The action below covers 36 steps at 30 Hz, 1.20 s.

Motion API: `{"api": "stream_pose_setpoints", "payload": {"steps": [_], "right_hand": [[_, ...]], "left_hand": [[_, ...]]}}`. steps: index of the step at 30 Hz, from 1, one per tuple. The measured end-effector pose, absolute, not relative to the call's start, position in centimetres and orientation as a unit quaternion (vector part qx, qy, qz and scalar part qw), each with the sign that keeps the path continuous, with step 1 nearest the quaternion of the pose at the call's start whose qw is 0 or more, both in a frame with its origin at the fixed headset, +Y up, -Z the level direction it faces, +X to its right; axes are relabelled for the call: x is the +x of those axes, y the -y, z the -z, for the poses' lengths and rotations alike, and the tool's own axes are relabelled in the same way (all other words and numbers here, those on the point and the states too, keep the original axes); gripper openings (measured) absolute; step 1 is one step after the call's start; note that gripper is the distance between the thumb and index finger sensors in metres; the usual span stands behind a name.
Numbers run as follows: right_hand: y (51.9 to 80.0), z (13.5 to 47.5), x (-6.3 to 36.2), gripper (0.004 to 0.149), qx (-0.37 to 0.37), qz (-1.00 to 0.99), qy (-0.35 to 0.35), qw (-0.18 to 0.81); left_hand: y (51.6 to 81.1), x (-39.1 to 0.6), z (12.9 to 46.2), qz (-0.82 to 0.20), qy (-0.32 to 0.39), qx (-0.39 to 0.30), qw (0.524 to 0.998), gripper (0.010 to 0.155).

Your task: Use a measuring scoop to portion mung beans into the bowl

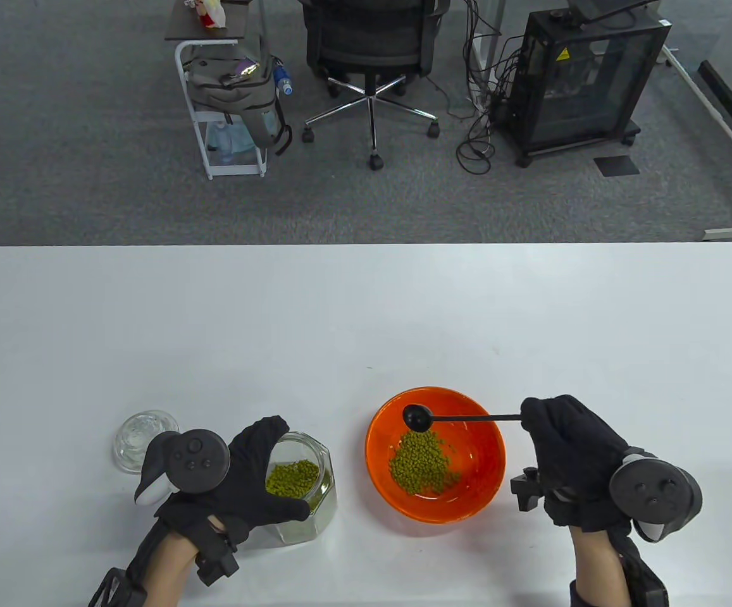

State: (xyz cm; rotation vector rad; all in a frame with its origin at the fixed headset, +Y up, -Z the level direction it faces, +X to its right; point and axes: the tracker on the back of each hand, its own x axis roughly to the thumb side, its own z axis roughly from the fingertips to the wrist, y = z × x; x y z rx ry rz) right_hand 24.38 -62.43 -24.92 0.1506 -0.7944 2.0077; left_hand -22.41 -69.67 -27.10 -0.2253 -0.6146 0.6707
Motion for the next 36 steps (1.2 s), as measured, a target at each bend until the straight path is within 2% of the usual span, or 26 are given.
{"api": "stream_pose_setpoints", "payload": {"steps": [3, 7, 10, 15, 27, 36], "right_hand": [[62.9, 25.5, 24.1, 0.042, 0.044, -0.798, 0.288, 0.528], [62.1, 26.0, 22.4, 0.042, 0.039, -0.777, 0.246, 0.579], [61.2, 26.2, 20.3, 0.042, 0.056, -0.779, 0.208, 0.589], [60.3, 26.5, 16.6, 0.042, 0.095, -0.79, 0.192, 0.575], [60.2, 27.8, 9.3, 0.042, 0.125, -0.864, 0.162, 0.46], [60.3, 27.0, 2.7, 0.042, 0.186, -0.91, 0.216, 0.303]], "left_hand": [[69.7, -22.4, 27.1, -0.323, 0.296, -0.108, 0.892, 0.125], [69.7, -22.4, 27.1, -0.324, 0.296, -0.108, 0.892, 0.125], [69.7, -22.4, 27.1, -0.325, 0.297, -0.108, 0.892, 0.125], [69.7, -22.4, 27.1, -0.327, 0.297, -0.108, 0.891, 0.125], [69.7, -22.4, 27.1, -0.328, 0.298, -0.107, 0.89, 0.126], [69.8, -22.4, 27.2, -0.329, 0.299, -0.108, 0.889, 0.125]]}}
